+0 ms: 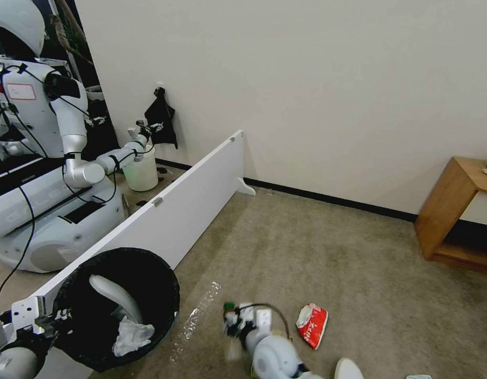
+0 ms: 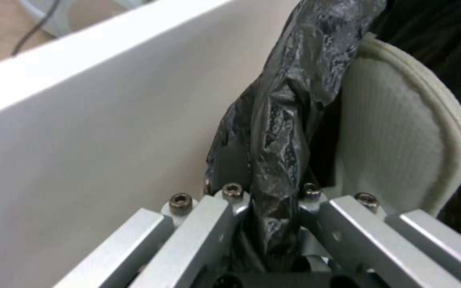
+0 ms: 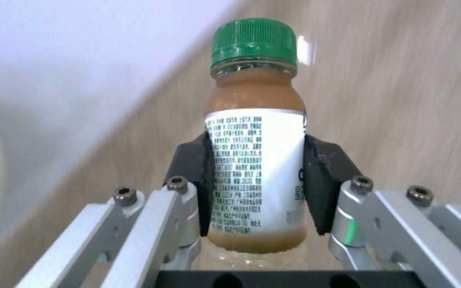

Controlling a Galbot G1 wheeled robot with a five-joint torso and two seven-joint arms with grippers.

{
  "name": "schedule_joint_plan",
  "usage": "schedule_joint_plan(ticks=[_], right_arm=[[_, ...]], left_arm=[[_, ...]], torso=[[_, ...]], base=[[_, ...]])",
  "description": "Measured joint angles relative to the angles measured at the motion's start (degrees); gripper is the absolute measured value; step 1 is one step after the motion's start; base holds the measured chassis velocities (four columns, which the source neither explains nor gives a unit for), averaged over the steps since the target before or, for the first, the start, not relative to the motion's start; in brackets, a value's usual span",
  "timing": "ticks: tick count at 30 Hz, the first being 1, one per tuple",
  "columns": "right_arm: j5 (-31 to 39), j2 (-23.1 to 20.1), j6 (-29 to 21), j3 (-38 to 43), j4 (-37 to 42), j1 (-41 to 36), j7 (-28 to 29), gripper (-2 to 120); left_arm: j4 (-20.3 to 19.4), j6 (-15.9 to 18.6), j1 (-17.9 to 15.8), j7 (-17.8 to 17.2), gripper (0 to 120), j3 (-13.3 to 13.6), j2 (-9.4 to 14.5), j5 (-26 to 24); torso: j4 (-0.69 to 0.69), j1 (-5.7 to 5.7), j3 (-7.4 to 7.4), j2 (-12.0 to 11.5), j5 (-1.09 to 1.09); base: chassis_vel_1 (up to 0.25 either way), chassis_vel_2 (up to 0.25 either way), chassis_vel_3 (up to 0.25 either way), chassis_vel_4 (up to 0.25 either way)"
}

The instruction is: Pick up the trash bin, then pick up the garbage from the floor and place it into the trash bin.

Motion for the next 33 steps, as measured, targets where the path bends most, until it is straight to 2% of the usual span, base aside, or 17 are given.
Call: schedule_joint_plan(ticks=[1, 7, 9, 10, 13, 14, 16, 20, 22, 23, 24, 25, 27, 33], right_arm=[[-1.6, -1.4, 3.3, 1.7, 3.1, -0.5, -2.6, 33], [-2.5, -4.1, 8.5, 4.7, 9.3, -0.7, -6.3, 33], [-2.5, -7.0, 11.7, 6.5, 13.6, -0.3, -8.8, 33], [-2.5, -7.0, 11.7, 6.5, 13.6, -0.3, -8.8, 33], [-1.9, -11.4, 15.9, 8.0, 17.1, 0.9, -12.1, 33], [-1.9, -11.4, 15.9, 8.0, 17.1, 0.9, -12.1, 33], [1.6, -16.3, 18.4, 8.8, 21.0, 2.2, -14.5, 33], [6.6, -19.5, 19.8, 9.0, 24.7, 3.7, -16.6, 33], [13.7, -21.6, 20.3, 8.5, 28.6, 6.3, -19.2, 33], [13.7, -21.6, 20.3, 8.5, 28.6, 6.3, -19.2, 33], [17.2, -22.2, 20.4, 7.7, 30.1, 8.2, -21.4, 33], [17.2, -22.2, 20.4, 7.7, 30.1, 8.2, -21.4, 33], [21.4, -22.5, 21.1, 5.1, 31.1, 12.0, -24.4, 33], [23.4, -20.9, 21.8, -1.2, 30.5, 17.8, -26.4, 33]], left_arm=[[0.0, 0.0, 0.3, -0.1, 2, 0.6, 0.5, -0.7], [0.0, 0.0, 0.5, -0.4, 2, 2.3, 1.8, -1.8], [-0.1, 0.0, 0.1, -1.0, 2, 3.9, 2.4, -2.8], [-0.1, 0.0, 0.1, -1.0, 2, 3.9, 2.4, -2.8], [-0.5, 0.0, -0.6, -1.4, 2, 5.9, 2.9, -3.5], [-0.5, 0.0, -0.6, -1.4, 2, 5.9, 2.9, -3.5], [-0.8, 0.0, -1.2, -1.7, 2, 7.3, 3.3, -4.2], [-1.0, 0.0, -1.5, -1.8, 2, 8.3, 3.4, -4.4], [-1.0, 0.0, -1.6, -1.9, 2, 9.1, 3.4, -4.4], [-1.0, 0.0, -1.6, -1.9, 2, 9.1, 3.4, -4.4], [-1.1, 0.0, -1.6, -1.9, 2, 9.4, 3.4, -4.3], [-1.1, 0.0, -1.6, -1.9, 2, 9.4, 3.4, -4.3], [-1.1, 0.0, -1.6, -1.9, 2, 9.5, 3.0, -4.1], [-1.5, 0.0, -1.2, -1.8, 2, 9.1, 2.7, -4.0]], torso=[[0.01, 0.0, 0.0, 0.0, 0.0], [0.02, 0.0, 0.0, 0.0, 0.0], [0.01, 0.0, 0.0, 0.0, 0.0], [0.01, 0.0, 0.0, 0.0, 0.0], [0.02, 0.0, 0.0, 0.0, 0.0], [0.02, 0.0, 0.0, 0.0, 0.0], [0.0, 0.0, 0.0, 0.0, 0.0], [-0.01, 0.0, 0.0, 0.0, 0.0], [0.01, 0.0, 0.0, 0.0, -0.01], [0.01, 0.0, 0.0, 0.0, -0.01], [0.02, 0.0, 0.0, 0.0, -0.01], [0.02, 0.0, 0.0, 0.0, -0.01], [0.02, 0.0, 0.0, 0.0, -0.01], [0.02, 0.0, 0.0, 0.0, -0.02]], base=[[0.0, 0.0, 0.0, 0.0], [0.0, 0.0, 0.0, 0.0], [0.0, 0.0, 0.0, 0.0], [0.0, 0.0, 0.0, 0.0], [0.0, 0.0, 0.0, 0.0], [0.0, 0.0, 0.0, 0.0], [0.0, 0.0, 0.0, 0.0], [0.0, 0.0, 0.0, 0.0], [0.0, 0.0, 0.0, 0.0], [0.0, 0.0, 0.0, 0.0], [0.0, 0.0, 0.0, 0.0], [0.0, 0.0, 0.0, 0.0], [0.0, 0.0, 0.0, 0.0], [0.0, 0.0, 0.0, 0.0]])
